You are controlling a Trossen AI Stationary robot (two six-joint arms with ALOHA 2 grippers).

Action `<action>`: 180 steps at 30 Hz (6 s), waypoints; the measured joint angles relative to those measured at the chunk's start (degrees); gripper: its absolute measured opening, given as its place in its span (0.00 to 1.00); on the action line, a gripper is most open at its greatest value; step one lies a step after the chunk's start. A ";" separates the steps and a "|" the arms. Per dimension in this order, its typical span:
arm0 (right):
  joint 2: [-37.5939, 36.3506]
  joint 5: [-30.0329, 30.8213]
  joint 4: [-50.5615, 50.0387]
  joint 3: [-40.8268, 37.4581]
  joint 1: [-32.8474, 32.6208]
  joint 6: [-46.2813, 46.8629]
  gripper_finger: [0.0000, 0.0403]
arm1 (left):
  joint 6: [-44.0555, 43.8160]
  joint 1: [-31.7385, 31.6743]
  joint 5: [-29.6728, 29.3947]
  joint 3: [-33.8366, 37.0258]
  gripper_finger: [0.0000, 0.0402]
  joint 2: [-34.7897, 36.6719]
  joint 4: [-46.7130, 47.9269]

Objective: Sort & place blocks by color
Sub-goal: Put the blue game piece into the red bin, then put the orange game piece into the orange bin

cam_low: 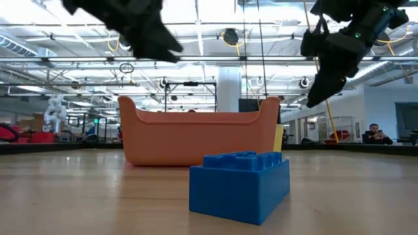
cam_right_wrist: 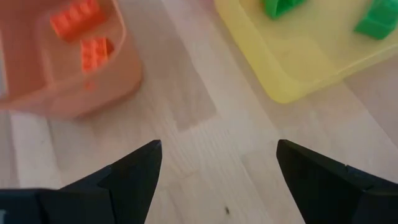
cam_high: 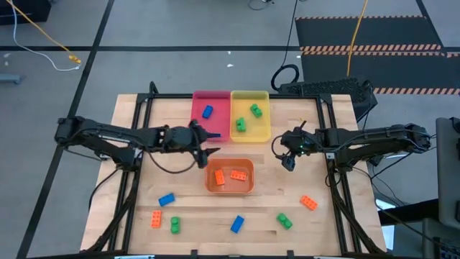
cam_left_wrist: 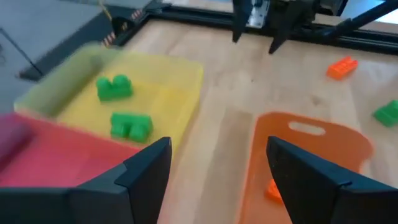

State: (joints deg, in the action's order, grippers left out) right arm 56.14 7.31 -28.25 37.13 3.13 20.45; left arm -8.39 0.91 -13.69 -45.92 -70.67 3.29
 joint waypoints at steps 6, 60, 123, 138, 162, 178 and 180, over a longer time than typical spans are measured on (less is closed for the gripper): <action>0.23 0.07 7.47 -4.05 -0.03 -3.55 0.77 | -9.68 3.50 0.22 0.83 0.61 7.22 12.72; 0.24 11.98 31.43 -12.91 -0.23 -6.60 0.77 | -56.66 33.68 20.66 -8.41 0.70 -17.64 54.90; 0.24 12.40 27.02 -12.93 1.88 -7.16 0.75 | -5.40 -29.50 -1.35 -25.76 0.35 -20.43 37.77; 0.24 12.35 27.16 -12.93 4.19 -9.16 0.75 | -4.78 -30.06 3.38 -25.99 0.92 -27.48 32.89; -4.33 12.13 33.20 -18.06 2.11 -6.80 0.75 | -4.01 -9.64 0.11 -22.11 0.65 -14.03 22.79; -1.68 12.44 -0.80 4.70 -6.33 -2.67 0.75 | -3.62 -3.61 -3.91 13.33 0.65 2.78 -28.95; 1.45 12.29 -8.75 9.88 -8.35 0.02 0.75 | -3.55 -3.03 -4.01 15.75 0.65 3.27 -32.27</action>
State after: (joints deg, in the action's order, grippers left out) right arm 57.58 19.60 -37.01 47.01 -5.23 20.47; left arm -11.94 -2.12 -17.69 -30.17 -67.40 -28.98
